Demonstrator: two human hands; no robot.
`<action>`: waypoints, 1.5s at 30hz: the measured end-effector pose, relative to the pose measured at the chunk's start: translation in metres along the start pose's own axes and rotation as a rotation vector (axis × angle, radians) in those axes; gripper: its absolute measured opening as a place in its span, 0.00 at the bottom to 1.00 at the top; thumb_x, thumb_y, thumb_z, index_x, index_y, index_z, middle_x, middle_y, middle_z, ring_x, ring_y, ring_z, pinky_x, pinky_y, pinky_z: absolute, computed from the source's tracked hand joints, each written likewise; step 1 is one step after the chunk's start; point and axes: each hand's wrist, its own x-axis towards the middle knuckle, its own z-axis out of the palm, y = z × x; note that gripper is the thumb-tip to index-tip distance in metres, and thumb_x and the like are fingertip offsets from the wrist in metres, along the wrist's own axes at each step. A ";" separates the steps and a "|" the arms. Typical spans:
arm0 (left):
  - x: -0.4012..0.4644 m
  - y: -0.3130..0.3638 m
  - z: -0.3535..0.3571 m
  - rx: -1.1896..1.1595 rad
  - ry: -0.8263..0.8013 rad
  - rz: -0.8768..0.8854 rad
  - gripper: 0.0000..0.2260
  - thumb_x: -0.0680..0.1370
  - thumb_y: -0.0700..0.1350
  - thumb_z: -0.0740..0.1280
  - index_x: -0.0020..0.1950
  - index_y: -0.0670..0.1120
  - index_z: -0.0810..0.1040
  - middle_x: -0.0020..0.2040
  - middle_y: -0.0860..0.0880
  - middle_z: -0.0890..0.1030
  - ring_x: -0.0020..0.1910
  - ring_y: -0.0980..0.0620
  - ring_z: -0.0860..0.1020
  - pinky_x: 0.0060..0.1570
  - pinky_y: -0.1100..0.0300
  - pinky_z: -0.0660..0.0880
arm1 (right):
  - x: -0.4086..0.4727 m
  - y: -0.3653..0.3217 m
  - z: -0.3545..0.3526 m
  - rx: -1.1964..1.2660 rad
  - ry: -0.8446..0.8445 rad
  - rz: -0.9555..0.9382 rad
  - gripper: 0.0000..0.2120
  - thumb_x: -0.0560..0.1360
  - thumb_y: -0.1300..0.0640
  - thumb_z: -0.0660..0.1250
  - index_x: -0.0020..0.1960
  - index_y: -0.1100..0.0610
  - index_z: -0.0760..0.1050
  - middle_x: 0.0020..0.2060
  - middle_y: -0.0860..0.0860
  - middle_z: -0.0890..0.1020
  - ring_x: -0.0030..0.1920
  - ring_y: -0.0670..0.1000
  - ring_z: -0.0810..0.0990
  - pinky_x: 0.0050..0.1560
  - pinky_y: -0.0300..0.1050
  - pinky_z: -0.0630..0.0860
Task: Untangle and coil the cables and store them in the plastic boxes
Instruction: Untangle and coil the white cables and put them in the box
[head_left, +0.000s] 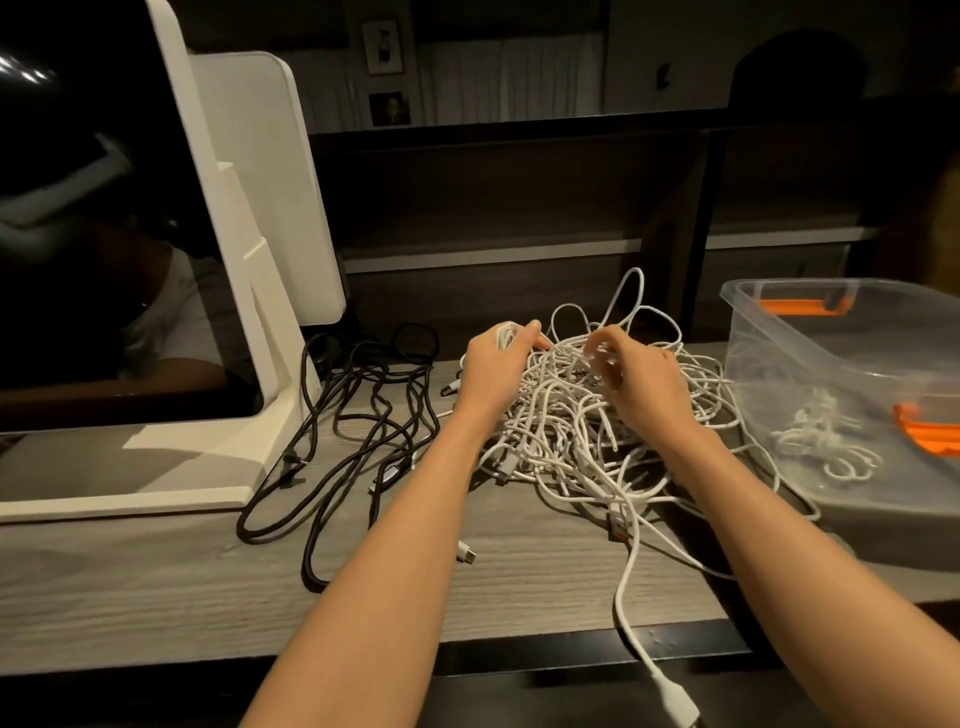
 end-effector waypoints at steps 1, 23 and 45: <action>0.001 -0.001 0.000 -0.017 0.028 -0.003 0.13 0.82 0.47 0.63 0.38 0.49 0.80 0.25 0.52 0.68 0.23 0.60 0.65 0.28 0.66 0.64 | 0.001 0.002 -0.001 -0.007 0.006 0.006 0.08 0.77 0.62 0.65 0.55 0.55 0.74 0.45 0.52 0.83 0.46 0.57 0.80 0.48 0.47 0.67; 0.004 -0.015 0.009 0.294 -0.015 0.061 0.19 0.73 0.56 0.72 0.32 0.42 0.78 0.29 0.47 0.78 0.29 0.47 0.75 0.31 0.52 0.71 | 0.004 -0.008 -0.013 0.861 -0.077 0.308 0.12 0.82 0.56 0.58 0.53 0.64 0.75 0.38 0.60 0.82 0.34 0.53 0.81 0.34 0.47 0.74; 0.002 -0.007 0.012 0.272 0.271 0.019 0.04 0.78 0.48 0.69 0.43 0.52 0.80 0.38 0.55 0.81 0.39 0.57 0.78 0.36 0.61 0.72 | 0.007 -0.008 0.001 0.623 -0.057 0.214 0.02 0.76 0.57 0.69 0.48 0.52 0.78 0.43 0.50 0.81 0.41 0.45 0.78 0.42 0.38 0.75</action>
